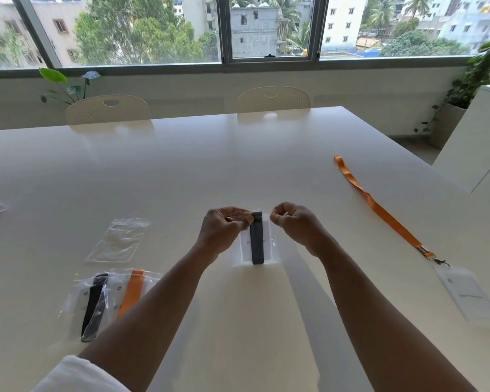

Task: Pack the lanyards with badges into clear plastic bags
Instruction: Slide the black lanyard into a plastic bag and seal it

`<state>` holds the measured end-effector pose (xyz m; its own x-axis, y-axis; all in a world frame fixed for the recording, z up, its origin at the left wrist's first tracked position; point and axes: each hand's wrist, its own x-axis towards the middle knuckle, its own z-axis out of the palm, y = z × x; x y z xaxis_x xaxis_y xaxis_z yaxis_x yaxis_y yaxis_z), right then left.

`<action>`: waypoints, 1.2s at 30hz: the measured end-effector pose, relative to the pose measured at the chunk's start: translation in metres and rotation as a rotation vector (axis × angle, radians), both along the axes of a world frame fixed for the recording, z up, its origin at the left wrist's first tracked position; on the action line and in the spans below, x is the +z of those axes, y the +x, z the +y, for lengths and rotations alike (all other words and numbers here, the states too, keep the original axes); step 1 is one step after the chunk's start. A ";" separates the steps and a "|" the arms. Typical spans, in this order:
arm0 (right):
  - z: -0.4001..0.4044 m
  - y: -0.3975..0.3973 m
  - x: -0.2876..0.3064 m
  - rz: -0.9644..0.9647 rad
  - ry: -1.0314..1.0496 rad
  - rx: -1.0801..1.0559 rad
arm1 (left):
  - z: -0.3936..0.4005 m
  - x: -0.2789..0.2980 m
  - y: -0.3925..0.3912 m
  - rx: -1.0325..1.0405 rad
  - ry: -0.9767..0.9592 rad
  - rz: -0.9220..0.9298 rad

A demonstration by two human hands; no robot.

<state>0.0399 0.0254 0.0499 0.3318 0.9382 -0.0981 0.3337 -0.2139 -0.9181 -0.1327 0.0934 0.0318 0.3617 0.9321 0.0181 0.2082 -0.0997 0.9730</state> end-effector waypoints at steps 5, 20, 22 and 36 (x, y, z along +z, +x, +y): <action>-0.001 -0.003 -0.006 -0.028 0.067 -0.040 | 0.000 -0.003 0.001 -0.006 0.009 0.008; -0.001 -0.001 -0.007 0.007 0.078 -0.090 | 0.007 -0.017 -0.012 0.106 -0.109 -0.047; -0.002 -0.002 -0.007 0.012 0.066 -0.072 | 0.007 -0.018 -0.010 0.117 -0.093 -0.045; -0.003 -0.002 -0.014 0.010 0.135 -0.179 | 0.001 -0.021 -0.001 0.116 -0.040 -0.058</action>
<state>0.0377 0.0226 0.0357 0.4937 0.8694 0.0203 0.2918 -0.1436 -0.9456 -0.1337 0.0946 0.0112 0.2512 0.9679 -0.0019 0.1594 -0.0394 0.9864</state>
